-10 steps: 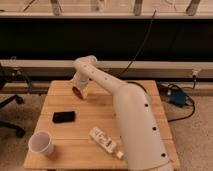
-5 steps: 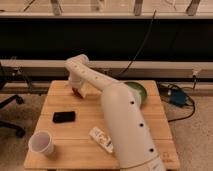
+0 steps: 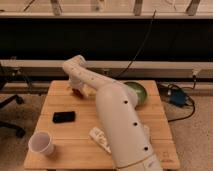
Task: Drag the pepper across the table
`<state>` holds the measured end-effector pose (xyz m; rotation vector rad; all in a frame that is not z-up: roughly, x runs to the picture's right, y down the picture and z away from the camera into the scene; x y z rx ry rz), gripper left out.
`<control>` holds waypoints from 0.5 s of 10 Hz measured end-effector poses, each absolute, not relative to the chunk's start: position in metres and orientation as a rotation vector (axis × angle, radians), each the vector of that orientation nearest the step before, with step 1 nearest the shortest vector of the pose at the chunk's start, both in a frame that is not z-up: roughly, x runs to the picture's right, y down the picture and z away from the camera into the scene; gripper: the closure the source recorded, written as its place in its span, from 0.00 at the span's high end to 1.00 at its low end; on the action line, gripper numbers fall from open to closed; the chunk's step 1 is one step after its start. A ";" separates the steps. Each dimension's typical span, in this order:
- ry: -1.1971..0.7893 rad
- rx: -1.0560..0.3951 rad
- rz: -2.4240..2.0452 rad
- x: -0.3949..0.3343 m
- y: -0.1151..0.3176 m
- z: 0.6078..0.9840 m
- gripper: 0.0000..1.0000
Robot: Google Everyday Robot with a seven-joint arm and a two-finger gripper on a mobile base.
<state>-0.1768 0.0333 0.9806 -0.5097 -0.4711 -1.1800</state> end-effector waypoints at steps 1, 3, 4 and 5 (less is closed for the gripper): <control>-0.463 -0.515 -1.186 -0.173 0.034 0.983 0.80; -0.459 -0.524 -1.203 -0.169 0.034 0.986 0.80; -0.464 -0.523 -1.209 -0.170 0.034 0.987 0.80; -0.472 -0.529 -1.221 -0.171 0.035 0.987 0.77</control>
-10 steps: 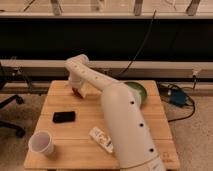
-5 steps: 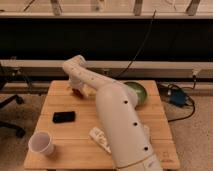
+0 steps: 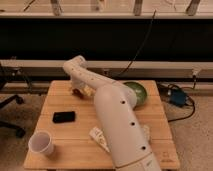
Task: Drag the pepper across the table
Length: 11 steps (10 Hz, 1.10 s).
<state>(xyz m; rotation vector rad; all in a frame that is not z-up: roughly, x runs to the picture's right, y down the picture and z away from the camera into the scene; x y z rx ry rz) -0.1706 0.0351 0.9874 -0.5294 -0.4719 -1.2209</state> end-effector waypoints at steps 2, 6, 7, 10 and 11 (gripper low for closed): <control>-0.491 -0.540 -1.240 -0.174 0.038 0.988 0.58; -0.508 -0.556 -1.257 -0.177 0.042 0.986 0.17; -0.508 -0.557 -1.260 -0.177 0.042 0.985 0.06; -0.513 -0.553 -1.268 -0.180 0.040 0.975 0.00; -0.515 -0.552 -1.266 -0.181 0.040 0.973 0.00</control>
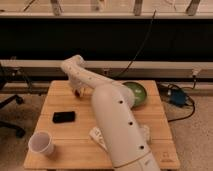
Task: Drag the pepper across the table
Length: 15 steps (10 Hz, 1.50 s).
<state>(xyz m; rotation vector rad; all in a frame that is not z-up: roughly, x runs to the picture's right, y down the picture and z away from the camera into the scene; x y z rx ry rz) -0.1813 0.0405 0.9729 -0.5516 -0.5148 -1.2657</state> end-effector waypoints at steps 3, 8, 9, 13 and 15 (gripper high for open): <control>-0.507 -0.551 -1.228 -0.158 0.040 0.970 0.00; -0.499 -0.549 -1.181 -0.130 0.039 0.964 0.00; -0.499 -0.548 -1.169 -0.122 0.041 0.963 0.00; -0.485 -0.540 -1.131 -0.087 0.041 0.956 0.00; -0.479 -0.538 -1.110 -0.081 0.039 0.955 0.00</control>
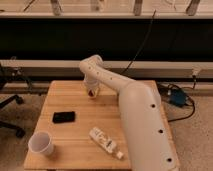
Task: Drag the pepper across the table
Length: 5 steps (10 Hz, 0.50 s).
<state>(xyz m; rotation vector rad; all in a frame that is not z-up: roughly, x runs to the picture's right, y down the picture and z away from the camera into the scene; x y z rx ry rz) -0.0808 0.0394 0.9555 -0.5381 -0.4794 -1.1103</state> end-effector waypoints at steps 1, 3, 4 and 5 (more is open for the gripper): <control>-0.475 -0.538 -1.093 -0.067 0.040 0.953 0.00; -0.466 -0.537 -1.064 -0.045 0.040 0.950 0.00; -0.464 -0.535 -1.052 -0.042 0.039 0.948 0.00; -0.463 -0.535 -1.045 -0.043 0.039 0.946 0.00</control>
